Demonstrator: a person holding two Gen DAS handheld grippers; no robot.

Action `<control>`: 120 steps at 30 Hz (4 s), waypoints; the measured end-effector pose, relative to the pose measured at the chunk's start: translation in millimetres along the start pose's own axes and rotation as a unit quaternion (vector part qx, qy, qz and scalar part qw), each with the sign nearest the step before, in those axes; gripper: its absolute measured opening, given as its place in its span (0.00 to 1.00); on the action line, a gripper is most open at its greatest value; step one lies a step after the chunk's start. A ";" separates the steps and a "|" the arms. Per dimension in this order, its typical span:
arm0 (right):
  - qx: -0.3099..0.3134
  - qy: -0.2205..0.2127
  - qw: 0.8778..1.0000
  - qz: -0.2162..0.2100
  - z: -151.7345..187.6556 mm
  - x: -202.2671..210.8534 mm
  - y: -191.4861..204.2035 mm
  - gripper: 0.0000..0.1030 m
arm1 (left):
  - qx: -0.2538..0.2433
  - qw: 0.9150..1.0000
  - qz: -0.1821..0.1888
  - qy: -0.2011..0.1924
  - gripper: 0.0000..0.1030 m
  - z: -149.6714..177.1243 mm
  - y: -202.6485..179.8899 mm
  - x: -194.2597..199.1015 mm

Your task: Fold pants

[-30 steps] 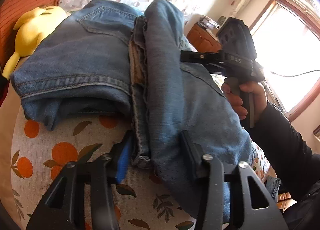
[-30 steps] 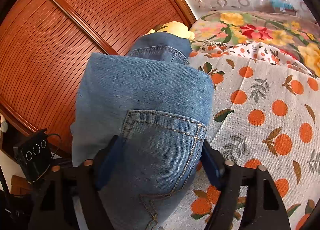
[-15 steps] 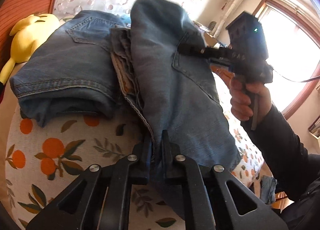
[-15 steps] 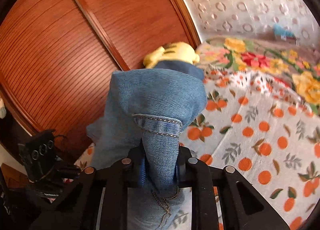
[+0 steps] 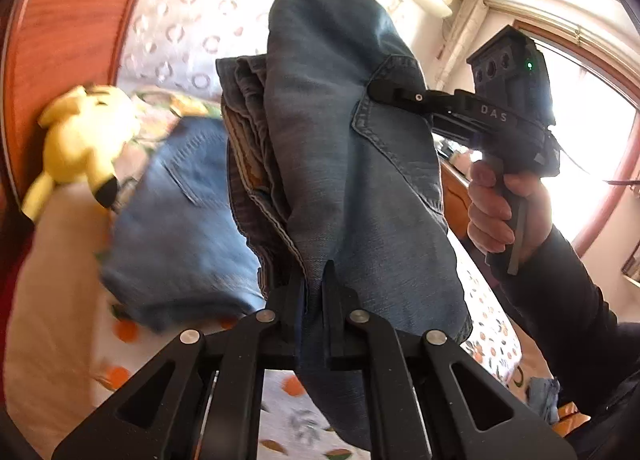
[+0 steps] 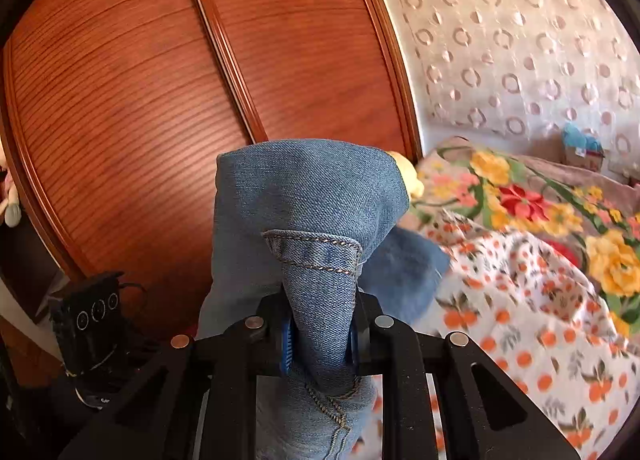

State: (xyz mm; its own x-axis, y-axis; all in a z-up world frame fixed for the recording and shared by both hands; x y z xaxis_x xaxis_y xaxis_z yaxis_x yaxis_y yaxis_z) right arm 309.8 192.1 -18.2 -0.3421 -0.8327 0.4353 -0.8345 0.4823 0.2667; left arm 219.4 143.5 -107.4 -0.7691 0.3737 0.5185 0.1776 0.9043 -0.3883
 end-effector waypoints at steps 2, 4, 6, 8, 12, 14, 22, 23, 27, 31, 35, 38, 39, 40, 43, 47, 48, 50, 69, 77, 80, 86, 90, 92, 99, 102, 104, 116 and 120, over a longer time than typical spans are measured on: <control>-0.002 -0.008 1.000 -0.006 -9.4 -9.6 5.8 0.20 | -0.004 1.000 -0.012 -0.006 0.07 -13.7 11.7 7.6; -0.013 -0.018 1.000 -0.010 -13.2 -20.4 3.1 0.20 | -0.010 1.000 -0.027 -0.002 0.07 -25.8 26.6 9.9; -0.030 -0.025 0.999 -0.009 -12.4 -34.6 -4.3 0.20 | -0.026 0.998 -0.046 0.016 0.07 -33.2 37.4 6.0; -0.049 -0.029 0.998 -0.001 -7.8 -48.4 -15.4 0.20 | -0.044 0.996 -0.065 0.035 0.07 -44.2 53.4 -1.1; -0.105 -0.044 0.994 0.004 -4.4 -75.1 -46.9 0.20 | -0.071 0.991 -0.096 0.059 0.07 -61.6 76.3 -18.9; -0.129 -0.047 0.990 0.016 1.7 -85.1 -63.2 0.21 | -0.084 0.987 -0.115 0.068 0.07 -74.0 90.1 -29.9; -0.133 0.038 0.988 0.072 43.7 -137.6 -106.2 0.39 | -0.069 0.983 -0.136 0.101 0.09 -73.0 122.8 -60.4; -0.127 0.041 0.989 0.068 42.7 -136.9 -106.0 0.41 | -0.067 0.983 -0.138 0.098 0.10 -75.5 125.1 -59.7; -0.067 0.038 0.993 0.090 24.0 -129.2 -107.5 0.46 | -0.076 0.982 -0.158 0.073 0.11 -81.8 115.7 -38.8; -0.033 0.025 0.991 0.127 13.3 -109.0 -107.0 0.49 | -0.074 0.985 -0.153 0.041 0.33 -89.8 105.3 -24.4; -0.021 -0.031 0.987 0.158 -1.8 -73.4 -96.5 0.49 | -0.077 0.986 -0.142 0.031 0.42 -81.9 91.6 -20.1; -0.018 -0.035 0.993 0.109 -3.7 -75.7 -82.1 0.49 | -0.082 0.986 -0.138 0.034 0.43 -72.2 84.6 -24.0; -0.011 -0.029 0.995 0.096 -0.9 -81.5 -77.0 0.49 | -0.082 0.986 -0.137 0.037 0.43 -68.2 83.4 -26.0; -0.002 -0.024 0.995 0.099 1.4 -87.2 -76.4 0.49 | -0.084 0.986 -0.140 0.042 0.43 -63.6 82.9 -28.9; 0.017 0.001 0.993 0.118 9.3 -111.9 -81.1 0.49 | -0.098 0.981 -0.159 0.055 0.43 -48.3 86.2 -37.7; 0.019 0.031 0.991 0.132 14.3 -138.9 -97.2 0.49 | -0.087 0.978 -0.174 0.070 0.43 -31.2 102.0 -47.5; 0.018 0.040 0.990 0.133 11.3 -142.8 -101.4 0.49 | -0.081 0.979 -0.173 0.069 0.43 -28.0 105.3 -49.3; 0.021 0.056 0.988 0.139 15.1 -150.3 -103.4 0.49 | -0.073 0.981 -0.169 0.065 0.43 -24.5 107.7 -50.7; 0.007 0.016 0.993 0.115 27.4 -78.1 -48.8 0.49 | -0.082 0.981 -0.176 0.012 0.45 -35.7 60.7 -46.0; 0.001 0.006 0.989 0.150 47.9 -26.3 -38.4 0.49 | -0.063 0.980 -0.187 0.020 0.45 -25.1 70.0 -51.1; -0.006 0.004 0.988 0.157 58.4 -6.4 -29.8 0.49 | -0.062 0.977 -0.203 0.018 0.45 -28.2 64.9 -47.8; -0.022 -0.001 0.984 0.176 79.3 31.8 -19.7 0.49 | -0.065 0.976 -0.206 -0.003 0.45 -35.2 41.1 -35.2; -0.029 -0.006 0.981 0.194 94.6 57.2 -11.4 0.49 | -0.075 0.977 -0.199 -0.008 0.46 -34.9 16.1 -35.8; -0.038 -0.009 0.979 0.201 103.2 71.3 -7.3 0.49 | -0.086 0.977 -0.194 -0.010 0.47 -33.8 0.1 -38.6; -0.048 -0.018 0.972 0.231 128.6 118.3 11.5 0.49 | -0.105 0.982 -0.155 -0.024 0.78 -31.0 -54.4 -49.4; -0.056 -0.022 0.968 0.244 136.9 136.2 16.9 0.51 | -0.112 0.983 -0.146 -0.019 0.80 -28.0 -71.3 -56.5; -0.060 -0.025 0.965 0.254 143.3 148.8 19.7 0.55 | -0.117 0.982 -0.145 -0.016 0.83 -25.4 -79.5 -60.7; -0.095 -0.038 0.947 0.305 168.3 197.9 35.0 0.63 | -0.144 0.980 -0.140 0.006 0.88 -4.0 -124.8 -77.9; -0.098 -0.044 0.944 0.313 172.7 212.8 49.5 0.63 | -0.142 0.981 -0.135 0.009 0.88 1.8 -136.6 -77.2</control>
State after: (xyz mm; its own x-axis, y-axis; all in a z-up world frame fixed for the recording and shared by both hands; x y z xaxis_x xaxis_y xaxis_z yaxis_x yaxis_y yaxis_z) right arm 121.1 -8.2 -60.9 -0.7840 -0.3827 0.4888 -0.3638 0.9212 0.1377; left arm 253.4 -9.3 -95.8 -0.8013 0.1135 0.5874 0.1345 0.9909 -0.0079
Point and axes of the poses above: each gripper's, at about its wrist camera, not at the fingertips, and x roughly against the way its jaws point, y to its left, z to its underside, the point moved 9 cm from there along -x, roughly the way its jaws point, and after that the axes turned 2 degrees about -x, right-handed, at the moved point
